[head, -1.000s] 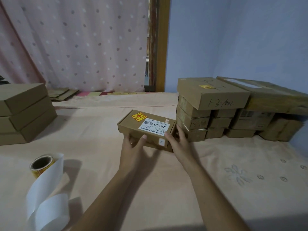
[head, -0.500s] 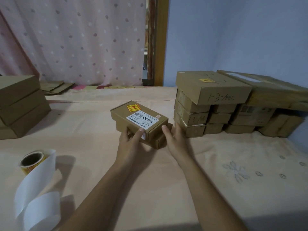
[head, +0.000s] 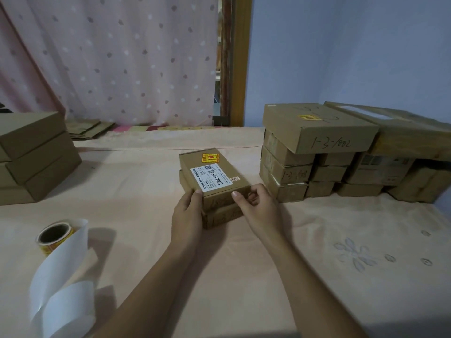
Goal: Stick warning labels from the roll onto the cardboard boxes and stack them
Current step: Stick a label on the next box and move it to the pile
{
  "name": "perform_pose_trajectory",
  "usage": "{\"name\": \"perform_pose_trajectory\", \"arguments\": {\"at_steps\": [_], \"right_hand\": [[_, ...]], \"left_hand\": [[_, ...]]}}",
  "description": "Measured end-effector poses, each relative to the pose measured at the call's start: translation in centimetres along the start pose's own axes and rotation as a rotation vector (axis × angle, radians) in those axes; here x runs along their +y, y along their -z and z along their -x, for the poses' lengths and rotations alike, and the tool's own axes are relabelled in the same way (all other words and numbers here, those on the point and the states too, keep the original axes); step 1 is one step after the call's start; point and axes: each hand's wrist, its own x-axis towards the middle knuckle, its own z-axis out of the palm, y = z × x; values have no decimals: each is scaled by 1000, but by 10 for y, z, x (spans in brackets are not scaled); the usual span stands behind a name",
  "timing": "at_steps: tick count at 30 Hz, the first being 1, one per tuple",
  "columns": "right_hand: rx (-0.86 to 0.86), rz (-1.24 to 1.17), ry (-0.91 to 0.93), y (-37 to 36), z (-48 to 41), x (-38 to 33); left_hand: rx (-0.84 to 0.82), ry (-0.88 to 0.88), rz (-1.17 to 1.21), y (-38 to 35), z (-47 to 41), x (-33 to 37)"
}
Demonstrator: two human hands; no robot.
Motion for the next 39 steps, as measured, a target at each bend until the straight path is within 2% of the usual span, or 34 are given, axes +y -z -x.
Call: {"name": "perform_pose_trajectory", "arguments": {"at_steps": [4,8,14,17,23,26,33,36,39], "right_hand": [[49,80,57,5,7,-5],[64,58,45,12,11,-10],[57,5,-72,18,19,-20],[70,-49,-138,21,18,-21],[34,29,-107,24,23,-30],[75,60,-57,27,27,-34],[-18,81,-56,32,32,-34],[-67,108,-43,31,30,-30],[-24,139,-59,27,27,-26]], "left_hand": [[107,-18,-84,1,-3,0],[117,-49,-171,4,-1,1],[-138,-36,-72,-5,2,3],[-203,-62,-101,-9,2,4],[-317,-36,-120,2,7,13],[-348,-120,-282,5,9,13],[-145,-269,-638,11,-4,-1],[-89,-286,-679,9,-4,-3],[-74,-287,-667,5,-4,-5]]}}
